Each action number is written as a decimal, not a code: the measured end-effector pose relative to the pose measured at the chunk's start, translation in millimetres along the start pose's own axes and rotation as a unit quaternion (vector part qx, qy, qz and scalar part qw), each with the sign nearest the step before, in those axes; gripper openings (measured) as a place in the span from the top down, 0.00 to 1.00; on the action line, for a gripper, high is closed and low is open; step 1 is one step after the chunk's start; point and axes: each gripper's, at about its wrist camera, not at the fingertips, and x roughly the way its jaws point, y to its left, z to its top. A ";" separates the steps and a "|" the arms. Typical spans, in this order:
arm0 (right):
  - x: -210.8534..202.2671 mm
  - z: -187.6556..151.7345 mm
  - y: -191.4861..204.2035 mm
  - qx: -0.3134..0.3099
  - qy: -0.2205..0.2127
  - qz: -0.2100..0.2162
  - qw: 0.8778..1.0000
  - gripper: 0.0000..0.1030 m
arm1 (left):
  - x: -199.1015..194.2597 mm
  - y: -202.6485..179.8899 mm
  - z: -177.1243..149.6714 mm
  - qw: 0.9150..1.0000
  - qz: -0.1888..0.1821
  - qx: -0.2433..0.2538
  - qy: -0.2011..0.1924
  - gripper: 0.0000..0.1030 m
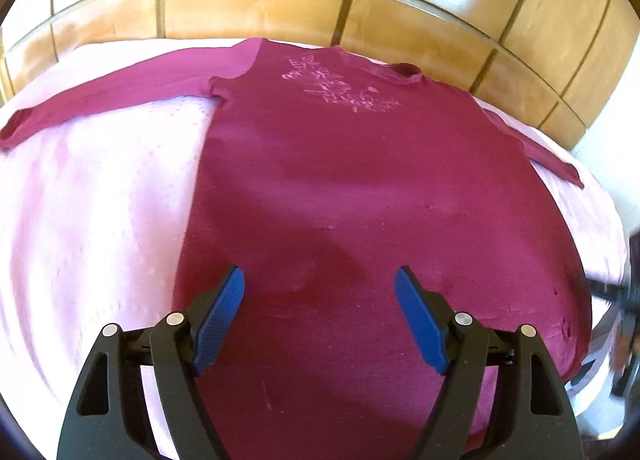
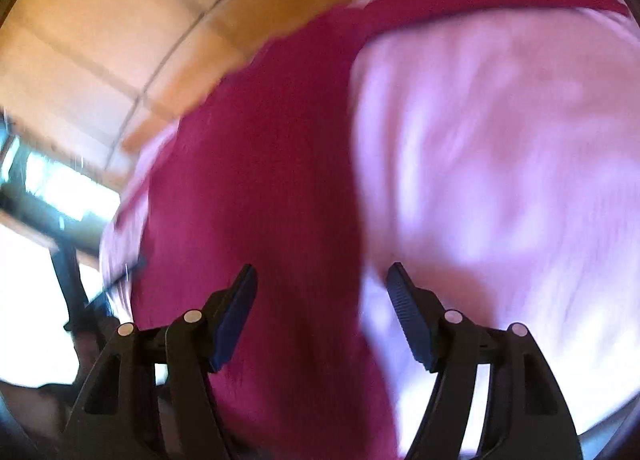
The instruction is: Fold small clothes
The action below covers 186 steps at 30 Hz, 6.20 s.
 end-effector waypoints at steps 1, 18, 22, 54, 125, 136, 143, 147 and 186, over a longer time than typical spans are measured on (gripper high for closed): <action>-1.6 -8.9 6.6 -0.013 0.006 -0.019 1.000 0.51 | -0.2 2.4 -0.1 1.000 0.000 -0.005 -0.001 0.26; -44.3 43.6 -35.1 0.027 -0.062 -0.082 0.994 0.38 | -1.3 11.0 -10.7 1.000 0.016 0.001 0.009 0.27; -65.4 99.5 -107.6 0.141 -0.147 -0.107 0.973 0.39 | -2.0 13.6 -3.8 1.000 0.011 -0.021 0.003 0.27; -37.3 280.2 -65.5 0.038 -0.222 -0.155 0.962 0.95 | 10.9 7.9 13.4 0.999 0.015 -0.030 0.016 0.14; 43.8 198.9 39.6 0.047 -0.185 0.052 0.980 0.03 | 94.9 23.7 170.9 0.997 -0.034 -0.046 -0.045 0.94; 138.3 214.2 48.5 -0.035 -0.142 -0.168 0.975 0.04 | 130.0 35.1 162.3 0.998 0.040 -0.037 -0.024 0.90; 155.9 211.6 60.0 -0.064 -0.126 -0.226 0.964 0.02 | 115.4 45.8 155.7 0.996 0.035 -0.068 -0.042 0.59; 151.6 215.7 59.5 -0.062 -0.128 -0.228 0.963 0.02 | 83.2 73.4 134.7 0.989 0.006 -0.133 -0.058 0.54; 155.4 216.2 61.7 -0.076 -0.134 -0.255 0.955 0.02 | -33.3 390.8 107.0 0.885 0.060 -0.426 -0.177 0.94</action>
